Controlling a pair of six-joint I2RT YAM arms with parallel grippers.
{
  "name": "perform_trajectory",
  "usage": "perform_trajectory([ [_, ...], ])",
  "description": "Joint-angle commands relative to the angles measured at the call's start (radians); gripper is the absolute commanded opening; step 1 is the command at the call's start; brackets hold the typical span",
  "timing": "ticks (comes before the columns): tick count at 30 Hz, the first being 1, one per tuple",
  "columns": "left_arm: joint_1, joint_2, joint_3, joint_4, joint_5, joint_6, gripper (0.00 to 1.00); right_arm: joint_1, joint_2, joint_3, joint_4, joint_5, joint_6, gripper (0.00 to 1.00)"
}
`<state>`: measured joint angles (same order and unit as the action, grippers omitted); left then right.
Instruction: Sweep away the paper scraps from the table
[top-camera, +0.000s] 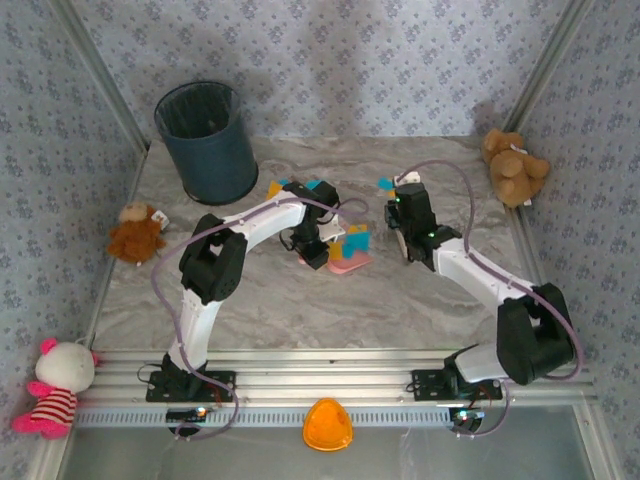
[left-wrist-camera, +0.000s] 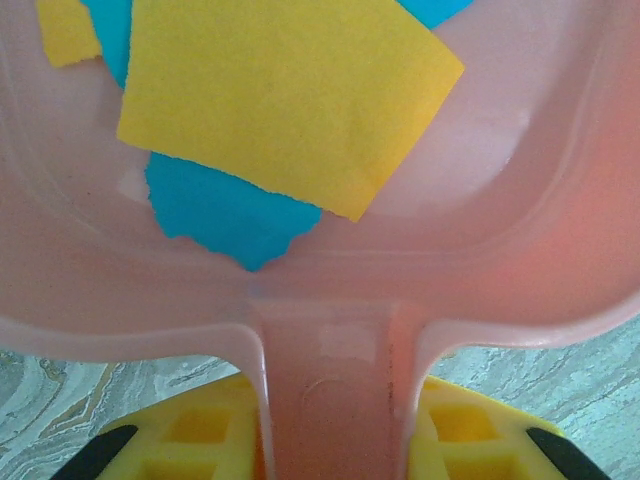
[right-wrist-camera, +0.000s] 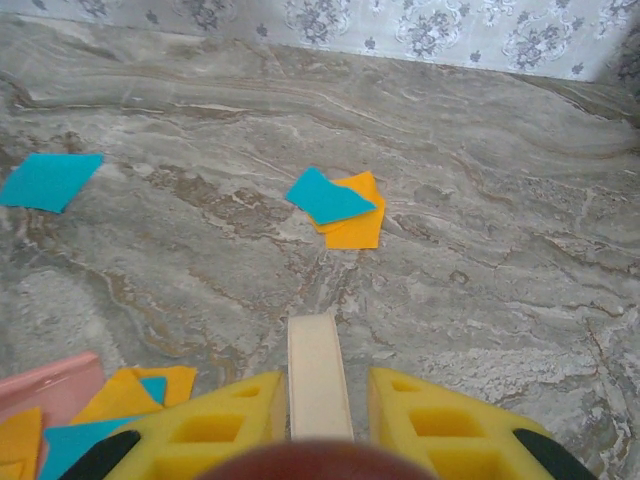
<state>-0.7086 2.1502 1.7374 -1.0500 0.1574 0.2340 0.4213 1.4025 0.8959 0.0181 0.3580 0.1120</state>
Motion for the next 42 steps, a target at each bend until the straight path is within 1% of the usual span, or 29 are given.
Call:
perform_trajectory([
  [1, 0.003, -0.027, -0.008, -0.030, 0.005, -0.008, 0.00, 0.019, 0.052, 0.067, 0.051, 0.068, 0.018, 0.00],
  [5, 0.004, -0.027, -0.010, -0.027, 0.006, -0.005, 0.00, 0.035, 0.111, 0.103, 0.046, 0.017, 0.028, 0.00],
  [10, 0.004, -0.030, -0.013, -0.026, 0.004, 0.001, 0.00, 0.051, 0.148, 0.125, 0.043, -0.056, 0.050, 0.00],
  [18, 0.004, -0.032, -0.015, -0.018, 0.008, -0.001, 0.00, 0.055, 0.163, 0.125, 0.051, -0.207, 0.096, 0.00],
  [24, 0.002, -0.033, -0.015, -0.011, 0.010, -0.003, 0.00, 0.059, 0.152, 0.115, 0.035, -0.290, 0.140, 0.00],
  [28, -0.001, -0.033, -0.018, -0.007, 0.014, -0.002, 0.00, 0.063, 0.137, 0.104, 0.033, -0.331, 0.155, 0.00],
  [42, -0.001, -0.033, -0.018, -0.004, 0.009, -0.001, 0.00, 0.076, 0.082, 0.103, -0.004, -0.370, 0.152, 0.00],
])
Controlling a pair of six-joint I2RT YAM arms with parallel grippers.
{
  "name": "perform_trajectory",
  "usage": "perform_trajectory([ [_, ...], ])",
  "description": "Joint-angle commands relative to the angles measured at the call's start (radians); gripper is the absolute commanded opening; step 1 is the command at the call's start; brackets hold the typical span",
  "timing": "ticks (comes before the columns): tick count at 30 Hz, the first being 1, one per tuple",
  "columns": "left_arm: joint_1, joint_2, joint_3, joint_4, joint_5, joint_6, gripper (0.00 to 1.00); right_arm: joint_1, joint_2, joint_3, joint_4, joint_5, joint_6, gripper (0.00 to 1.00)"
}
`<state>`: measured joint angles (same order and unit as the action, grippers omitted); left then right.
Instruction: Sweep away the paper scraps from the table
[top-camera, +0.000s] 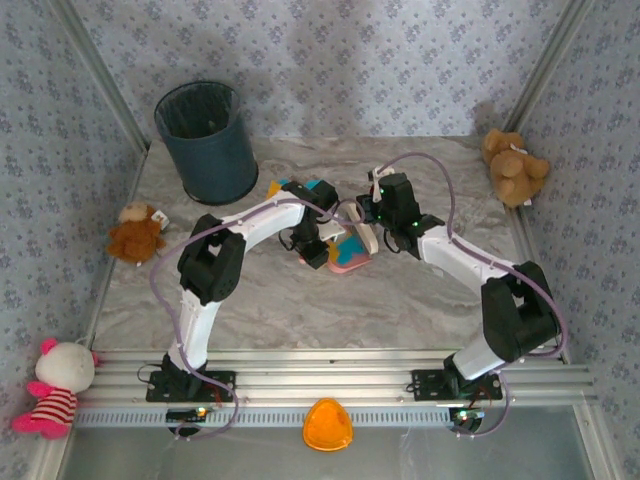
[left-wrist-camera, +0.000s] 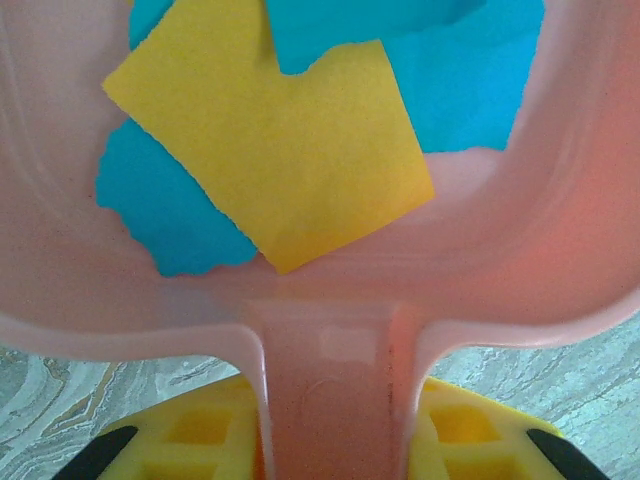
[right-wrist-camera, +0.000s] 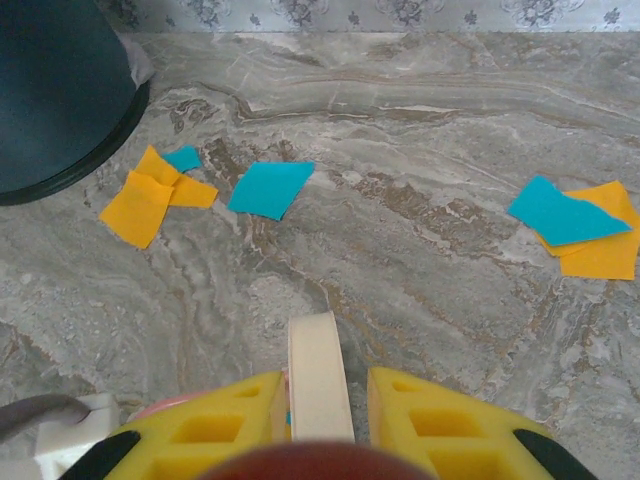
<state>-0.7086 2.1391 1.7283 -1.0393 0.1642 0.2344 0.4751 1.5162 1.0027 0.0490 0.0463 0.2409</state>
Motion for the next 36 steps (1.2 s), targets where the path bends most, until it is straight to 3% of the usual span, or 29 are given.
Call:
perform_trajectory([
  [1, -0.001, -0.024, -0.009, -0.015, 0.002, -0.002, 0.00, 0.023, -0.034, -0.004, -0.035, -0.056, 0.023, 0.00],
  [13, 0.000, -0.069, -0.059, 0.033, 0.032, -0.009, 0.00, 0.010, -0.094, -0.051, -0.034, 0.121, 0.087, 0.00],
  [22, 0.001, -0.120, -0.127, 0.098, 0.031, -0.018, 0.00, -0.041, -0.197, -0.129, -0.011, 0.120, 0.133, 0.00],
  [36, 0.033, -0.249, -0.209, 0.188, 0.100, -0.048, 0.00, -0.120, -0.394, -0.212, -0.146, 0.200, 0.141, 0.00],
])
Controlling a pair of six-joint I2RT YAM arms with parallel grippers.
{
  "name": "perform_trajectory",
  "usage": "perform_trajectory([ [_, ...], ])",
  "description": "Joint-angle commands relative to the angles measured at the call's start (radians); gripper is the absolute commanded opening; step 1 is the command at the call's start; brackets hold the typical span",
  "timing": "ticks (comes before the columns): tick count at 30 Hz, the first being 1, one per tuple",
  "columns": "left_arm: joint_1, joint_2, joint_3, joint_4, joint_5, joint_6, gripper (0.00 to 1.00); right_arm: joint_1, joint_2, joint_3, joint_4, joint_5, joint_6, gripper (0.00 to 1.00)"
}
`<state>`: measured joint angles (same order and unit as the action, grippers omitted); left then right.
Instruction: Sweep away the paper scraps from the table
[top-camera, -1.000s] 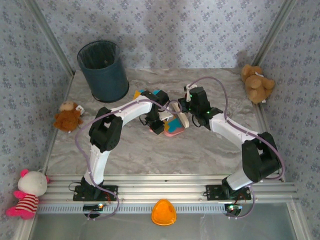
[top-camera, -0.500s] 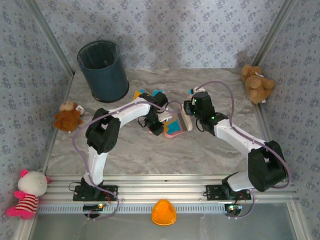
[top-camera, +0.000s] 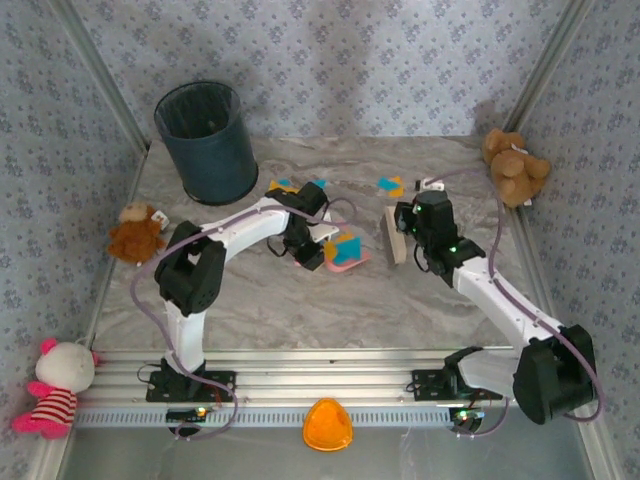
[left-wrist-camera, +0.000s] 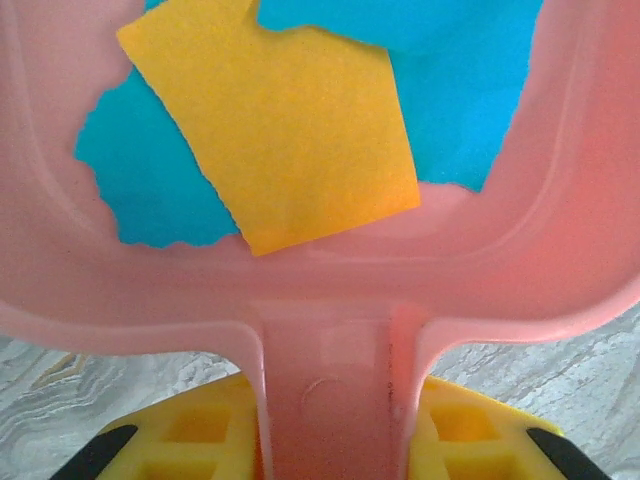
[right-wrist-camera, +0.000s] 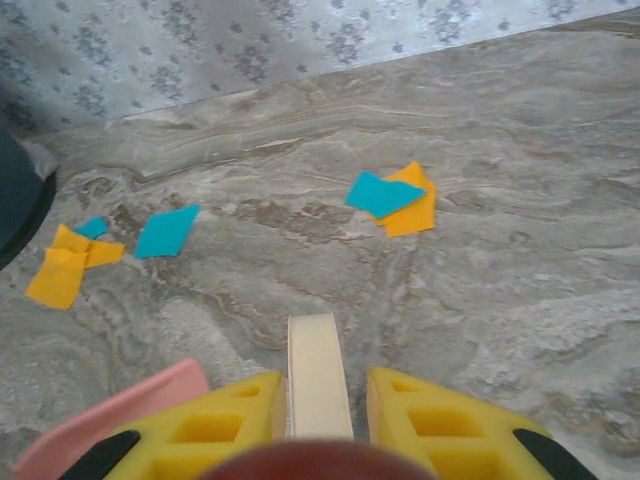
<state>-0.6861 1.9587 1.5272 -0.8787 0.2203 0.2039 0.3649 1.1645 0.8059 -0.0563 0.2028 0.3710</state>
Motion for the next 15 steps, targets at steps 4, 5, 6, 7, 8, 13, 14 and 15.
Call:
perform_trajectory([
  [4, 0.025, -0.120, -0.017, 0.048, 0.083, -0.034, 0.00, -0.026, -0.074, -0.037, -0.075, 0.047, 0.009, 0.00],
  [5, 0.031, -0.132, -0.019, 0.053, 0.095, -0.042, 0.00, -0.031, -0.082, -0.045, -0.080, 0.044, 0.011, 0.00],
  [6, 0.038, -0.149, -0.020, 0.058, 0.103, -0.052, 0.00, -0.034, -0.089, -0.052, -0.080, 0.043, 0.012, 0.00],
  [7, 0.044, -0.162, -0.021, 0.062, 0.110, -0.058, 0.00, -0.038, -0.096, -0.059, -0.077, 0.043, 0.012, 0.00],
  [8, 0.050, -0.176, -0.019, 0.064, 0.117, -0.066, 0.00, -0.039, -0.102, -0.064, -0.075, 0.041, 0.012, 0.00],
  [13, 0.078, -0.248, -0.002, 0.065, 0.141, -0.097, 0.00, -0.043, -0.115, -0.067, -0.088, 0.026, 0.008, 0.00],
  [14, 0.083, -0.258, 0.003, 0.062, 0.145, -0.102, 0.00, -0.043, -0.115, -0.067, -0.087, 0.024, 0.008, 0.00],
  [15, 0.090, -0.271, 0.009, 0.060, 0.148, -0.111, 0.00, -0.043, -0.117, -0.068, -0.087, 0.022, 0.008, 0.00],
])
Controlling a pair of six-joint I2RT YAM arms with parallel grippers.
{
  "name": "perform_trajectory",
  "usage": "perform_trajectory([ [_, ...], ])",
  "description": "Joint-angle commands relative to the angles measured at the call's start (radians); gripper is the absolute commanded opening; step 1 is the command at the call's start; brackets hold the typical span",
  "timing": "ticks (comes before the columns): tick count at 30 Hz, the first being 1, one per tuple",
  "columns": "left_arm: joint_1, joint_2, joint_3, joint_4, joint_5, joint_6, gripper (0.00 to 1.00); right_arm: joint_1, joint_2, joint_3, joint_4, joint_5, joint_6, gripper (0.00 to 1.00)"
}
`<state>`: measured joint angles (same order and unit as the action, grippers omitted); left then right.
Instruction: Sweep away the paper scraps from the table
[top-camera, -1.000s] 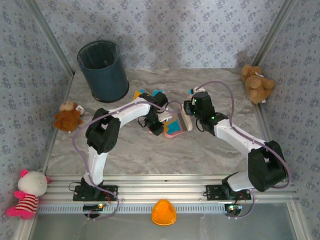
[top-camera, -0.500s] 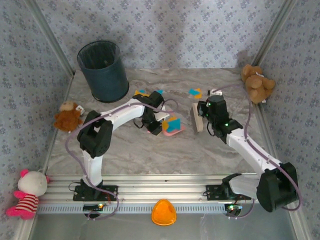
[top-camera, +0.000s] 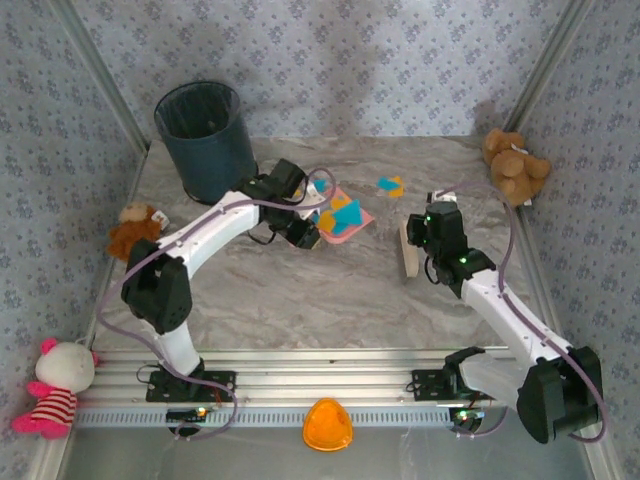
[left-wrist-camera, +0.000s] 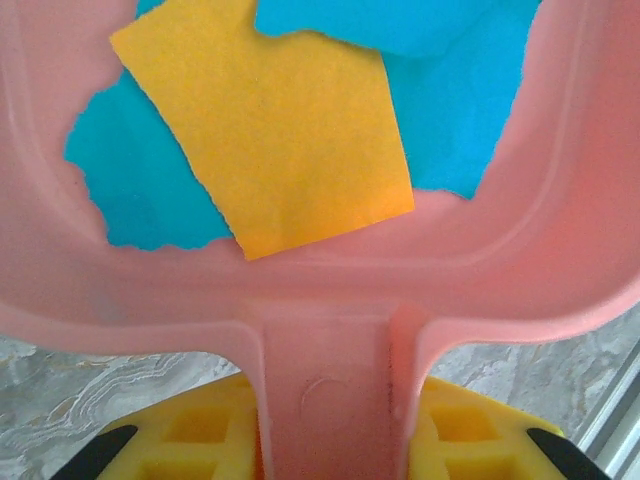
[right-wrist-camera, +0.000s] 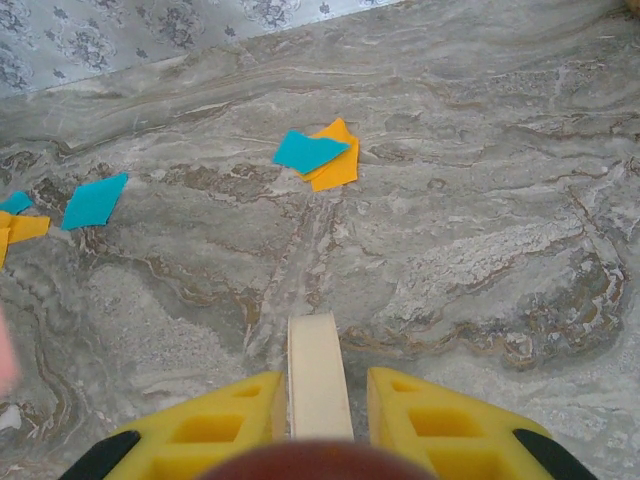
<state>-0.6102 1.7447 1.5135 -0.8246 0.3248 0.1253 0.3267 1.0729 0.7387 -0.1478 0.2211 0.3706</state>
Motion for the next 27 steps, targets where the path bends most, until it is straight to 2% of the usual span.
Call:
perform_trajectory([
  [1, 0.023, -0.069, 0.028, 0.004, 0.048, -0.048, 0.00, -0.005, -0.027, -0.002, 0.005, 0.001, 0.008, 0.00],
  [15, 0.200, -0.140, 0.151, -0.066, 0.242, -0.164, 0.00, -0.009, -0.032, 0.002, 0.005, -0.015, 0.004, 0.00],
  [27, 0.325, -0.139, 0.252, -0.082, 0.283, -0.245, 0.00, -0.017, -0.034, 0.002, 0.003, -0.031, 0.016, 0.00],
])
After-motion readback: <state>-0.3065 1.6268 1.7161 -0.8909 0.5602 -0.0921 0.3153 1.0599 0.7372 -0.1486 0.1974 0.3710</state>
